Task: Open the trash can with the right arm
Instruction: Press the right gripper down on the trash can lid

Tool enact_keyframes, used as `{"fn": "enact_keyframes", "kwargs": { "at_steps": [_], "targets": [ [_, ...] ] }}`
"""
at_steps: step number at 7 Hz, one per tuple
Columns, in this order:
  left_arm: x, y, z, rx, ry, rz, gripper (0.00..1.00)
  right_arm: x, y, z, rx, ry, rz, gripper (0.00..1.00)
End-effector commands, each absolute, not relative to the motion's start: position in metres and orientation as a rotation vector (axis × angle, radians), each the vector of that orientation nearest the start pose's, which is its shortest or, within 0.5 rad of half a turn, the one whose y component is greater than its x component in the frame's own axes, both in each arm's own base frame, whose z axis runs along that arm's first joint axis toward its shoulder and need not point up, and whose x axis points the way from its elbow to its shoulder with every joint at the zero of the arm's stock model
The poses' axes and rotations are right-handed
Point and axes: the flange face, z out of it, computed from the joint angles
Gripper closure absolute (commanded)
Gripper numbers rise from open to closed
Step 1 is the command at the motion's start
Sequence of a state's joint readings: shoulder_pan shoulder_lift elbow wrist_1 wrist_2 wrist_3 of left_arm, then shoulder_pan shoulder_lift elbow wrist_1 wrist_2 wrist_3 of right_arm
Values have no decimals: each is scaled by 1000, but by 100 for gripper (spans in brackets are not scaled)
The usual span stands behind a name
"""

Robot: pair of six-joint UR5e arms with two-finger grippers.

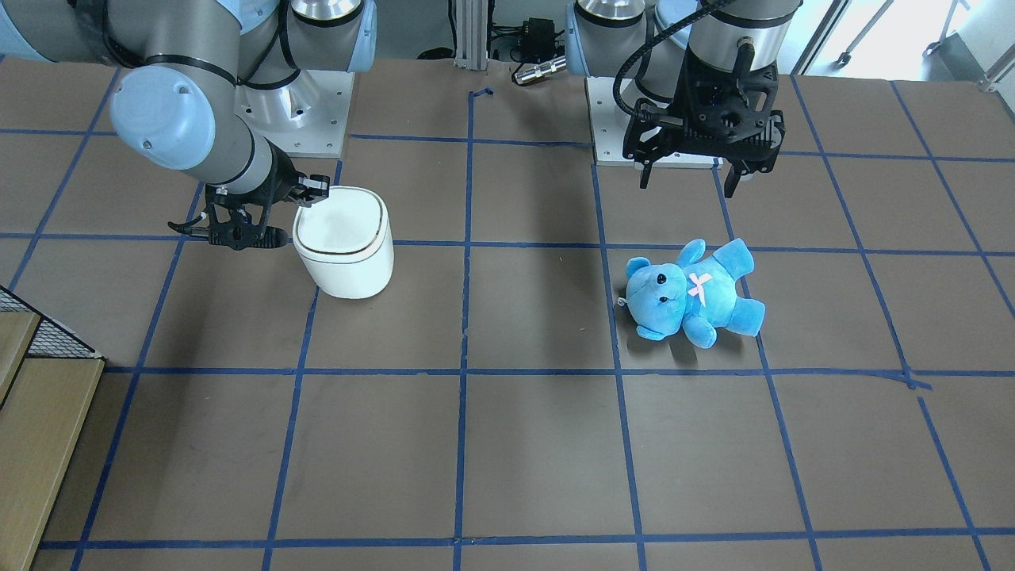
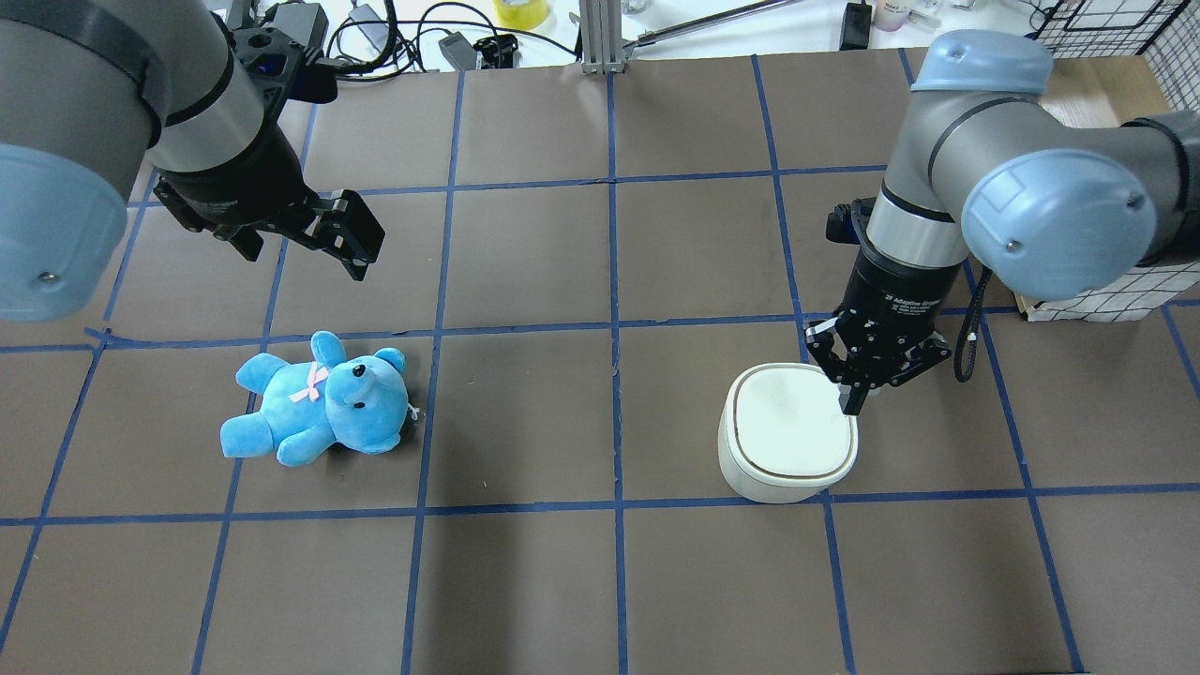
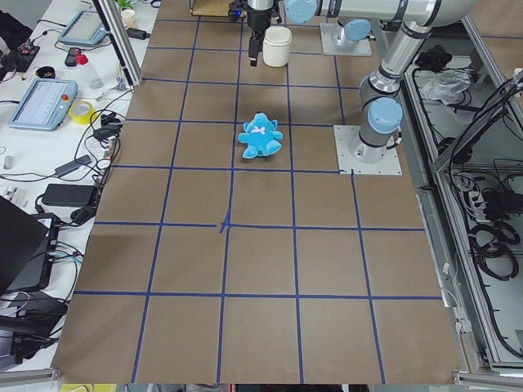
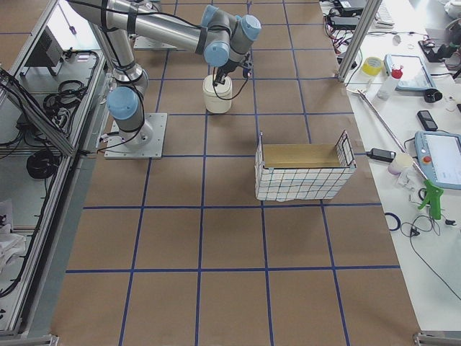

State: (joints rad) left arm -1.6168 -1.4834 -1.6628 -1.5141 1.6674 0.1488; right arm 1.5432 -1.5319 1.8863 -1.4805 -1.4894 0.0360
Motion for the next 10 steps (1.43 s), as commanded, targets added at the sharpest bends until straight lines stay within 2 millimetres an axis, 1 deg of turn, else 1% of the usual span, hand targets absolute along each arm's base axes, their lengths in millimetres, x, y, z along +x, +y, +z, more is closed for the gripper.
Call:
{"fn": "enact_keyframes", "kwargs": {
  "at_steps": [1,4,5,7,9,10],
  "targets": [
    [-145,-454,490,292,3028,-72,0,130,-431,309,138,2981,705,100],
    [-145,-454,490,292,3028,-72,0,130,-421,295,140,2970,753,100],
    [-145,-454,490,292,3028,-72,0,130,-421,292,139,2972,751,100],
    [-145,-454,490,292,3028,-72,0,130,-427,279,159,2969,768,100],
    [-145,-454,490,292,3028,-72,0,129,-429,283,179,2981,758,100],
    [-145,-454,490,292,3028,-72,0,129,-433,297,232,2988,728,100]
  ]
}}
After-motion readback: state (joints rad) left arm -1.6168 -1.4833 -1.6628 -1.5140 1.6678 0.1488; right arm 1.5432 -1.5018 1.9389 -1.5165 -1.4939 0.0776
